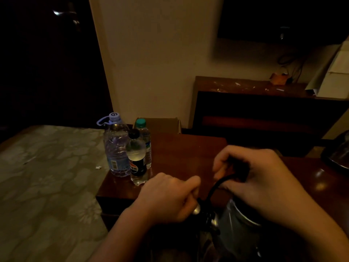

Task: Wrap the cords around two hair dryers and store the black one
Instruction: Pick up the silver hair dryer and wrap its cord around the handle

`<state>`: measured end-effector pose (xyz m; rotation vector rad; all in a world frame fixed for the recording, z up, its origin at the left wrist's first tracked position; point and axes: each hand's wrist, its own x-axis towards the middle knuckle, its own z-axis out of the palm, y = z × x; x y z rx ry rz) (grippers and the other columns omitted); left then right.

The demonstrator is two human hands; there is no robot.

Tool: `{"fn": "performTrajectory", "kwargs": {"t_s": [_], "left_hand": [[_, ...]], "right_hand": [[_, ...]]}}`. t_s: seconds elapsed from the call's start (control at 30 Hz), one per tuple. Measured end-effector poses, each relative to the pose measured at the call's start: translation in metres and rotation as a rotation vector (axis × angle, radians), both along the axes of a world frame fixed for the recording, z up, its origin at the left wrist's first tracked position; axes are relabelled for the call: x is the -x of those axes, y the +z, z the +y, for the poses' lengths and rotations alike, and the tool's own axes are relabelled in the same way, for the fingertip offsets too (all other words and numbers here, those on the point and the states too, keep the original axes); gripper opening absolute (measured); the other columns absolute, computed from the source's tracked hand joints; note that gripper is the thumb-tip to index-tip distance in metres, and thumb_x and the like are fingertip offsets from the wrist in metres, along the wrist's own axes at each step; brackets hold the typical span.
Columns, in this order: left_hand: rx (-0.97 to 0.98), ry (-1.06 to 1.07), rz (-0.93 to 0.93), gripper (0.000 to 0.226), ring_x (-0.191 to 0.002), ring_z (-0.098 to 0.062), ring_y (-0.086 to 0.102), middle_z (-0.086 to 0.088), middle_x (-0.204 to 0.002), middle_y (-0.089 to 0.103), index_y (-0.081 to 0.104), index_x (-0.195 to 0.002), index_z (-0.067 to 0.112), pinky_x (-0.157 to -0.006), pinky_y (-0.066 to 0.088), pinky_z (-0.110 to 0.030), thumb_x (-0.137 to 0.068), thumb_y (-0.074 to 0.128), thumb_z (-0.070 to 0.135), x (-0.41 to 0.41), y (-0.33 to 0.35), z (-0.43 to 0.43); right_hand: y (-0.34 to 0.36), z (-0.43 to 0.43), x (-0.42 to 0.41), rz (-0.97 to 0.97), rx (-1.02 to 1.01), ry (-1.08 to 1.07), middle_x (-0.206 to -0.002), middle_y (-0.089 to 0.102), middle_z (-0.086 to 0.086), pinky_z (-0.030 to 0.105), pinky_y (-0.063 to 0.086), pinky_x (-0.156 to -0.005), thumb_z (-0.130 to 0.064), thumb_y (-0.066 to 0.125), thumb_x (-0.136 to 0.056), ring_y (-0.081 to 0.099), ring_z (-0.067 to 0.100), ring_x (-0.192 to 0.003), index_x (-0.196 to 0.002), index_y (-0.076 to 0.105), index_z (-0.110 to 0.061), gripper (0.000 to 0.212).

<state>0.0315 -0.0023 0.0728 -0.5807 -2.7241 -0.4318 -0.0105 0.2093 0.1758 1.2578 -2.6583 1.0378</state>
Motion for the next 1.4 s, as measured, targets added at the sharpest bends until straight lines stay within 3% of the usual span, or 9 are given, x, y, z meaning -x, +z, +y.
{"fn": "performTrajectory", "kwargs": {"t_s": [0.2,0.33,0.4,0.47,0.6,0.73,0.97,1.2,1.4], "left_hand": [[-0.619,-0.156,0.077,0.016,-0.040,-0.019,0.048,0.006,-0.051,0.052,0.056,-0.074,0.025,-0.040,0.034,-0.035,-0.082,0.050,0.013,-0.013,0.008,0.005],[-1.142,-0.003,0.080,0.031,-0.057,-0.047,0.051,-0.034,-0.072,0.056,0.059,-0.087,-0.008,-0.051,0.041,-0.048,-0.085,0.048,0.021,-0.003,-0.001,0.023],[-1.414,0.090,0.000,0.044,-0.056,-0.038,0.051,-0.037,-0.073,0.056,0.053,-0.096,-0.015,-0.052,0.043,-0.041,-0.084,0.052,0.027,0.002,-0.003,0.029],[-1.555,0.179,-0.095,0.035,-0.045,-0.025,0.047,-0.025,-0.060,0.051,0.048,-0.091,-0.011,-0.040,0.038,-0.027,-0.089,0.051,0.024,0.004,-0.002,0.027],[-1.231,0.484,-0.129,0.024,-0.042,-0.020,0.058,-0.020,-0.060,0.059,0.050,-0.081,0.008,-0.043,0.041,-0.033,-0.102,0.038,0.012,0.006,-0.008,0.004],[-0.735,0.611,-0.144,0.021,-0.046,-0.004,0.052,0.001,-0.066,0.057,0.049,-0.086,0.024,-0.043,0.035,-0.018,-0.104,0.040,0.024,0.006,-0.007,-0.005],[-0.025,0.437,-0.191,0.014,-0.049,-0.008,0.045,0.007,-0.065,0.049,0.039,-0.091,0.031,-0.046,0.031,-0.026,-0.104,0.035,0.037,0.005,0.006,-0.007],[0.113,0.038,-0.176,0.012,-0.048,-0.008,0.041,0.007,-0.060,0.045,0.038,-0.097,0.036,-0.050,0.023,-0.027,-0.101,0.029,0.042,-0.001,0.003,0.000],[-0.342,-0.017,-0.243,0.020,-0.049,-0.011,0.048,0.002,-0.057,0.056,0.047,-0.095,0.037,-0.050,0.035,-0.033,-0.099,0.044,0.017,-0.007,0.004,0.012]], "right_hand": [[-0.044,-0.005,0.037,-0.286,0.257,-0.077,-0.062,0.067,0.011,0.014,0.048,-0.060,-0.013,0.091,-0.063,0.061,0.002,-0.058,-0.072,0.072,-0.017,0.022],[-0.111,-0.026,0.031,-0.421,0.088,-0.037,-0.116,0.072,0.017,0.043,0.052,-0.100,0.003,0.070,-0.080,0.066,0.030,-0.112,-0.114,0.072,-0.028,0.045],[-0.129,-0.041,0.022,-0.423,0.004,0.005,-0.125,0.066,-0.016,0.019,0.045,-0.104,0.010,0.053,-0.090,0.062,0.011,-0.120,-0.126,0.056,-0.031,0.055],[-0.128,-0.054,0.011,-0.399,-0.089,0.042,-0.082,0.070,-0.034,0.015,0.048,-0.080,0.002,0.046,-0.098,0.064,-0.013,-0.083,-0.095,0.065,-0.042,0.048],[-0.102,-0.054,0.000,-0.371,-0.338,0.140,-0.079,0.058,-0.018,0.019,0.041,-0.070,-0.043,0.041,-0.102,0.055,-0.001,-0.075,-0.084,0.050,-0.047,0.020],[-0.065,-0.047,-0.012,-0.227,-0.520,0.154,-0.089,0.063,-0.006,0.037,0.052,-0.075,-0.043,0.047,-0.098,0.063,0.016,-0.084,-0.094,0.056,-0.025,0.020],[-0.007,-0.019,-0.018,0.003,-0.497,-0.107,-0.103,0.068,-0.025,0.030,0.054,-0.089,-0.052,0.057,-0.092,0.062,-0.001,-0.100,-0.103,0.067,-0.046,0.016],[-0.030,0.002,0.018,-0.059,-0.044,-0.123,-0.083,0.070,-0.012,0.029,0.054,-0.075,-0.041,0.077,-0.074,0.065,0.004,-0.080,-0.077,0.076,-0.038,0.005],[-0.053,0.005,0.048,-0.564,0.236,0.031,-0.063,0.071,-0.004,0.010,0.048,-0.059,-0.014,0.072,-0.074,0.064,-0.002,-0.058,-0.078,0.072,-0.003,0.012]]}}
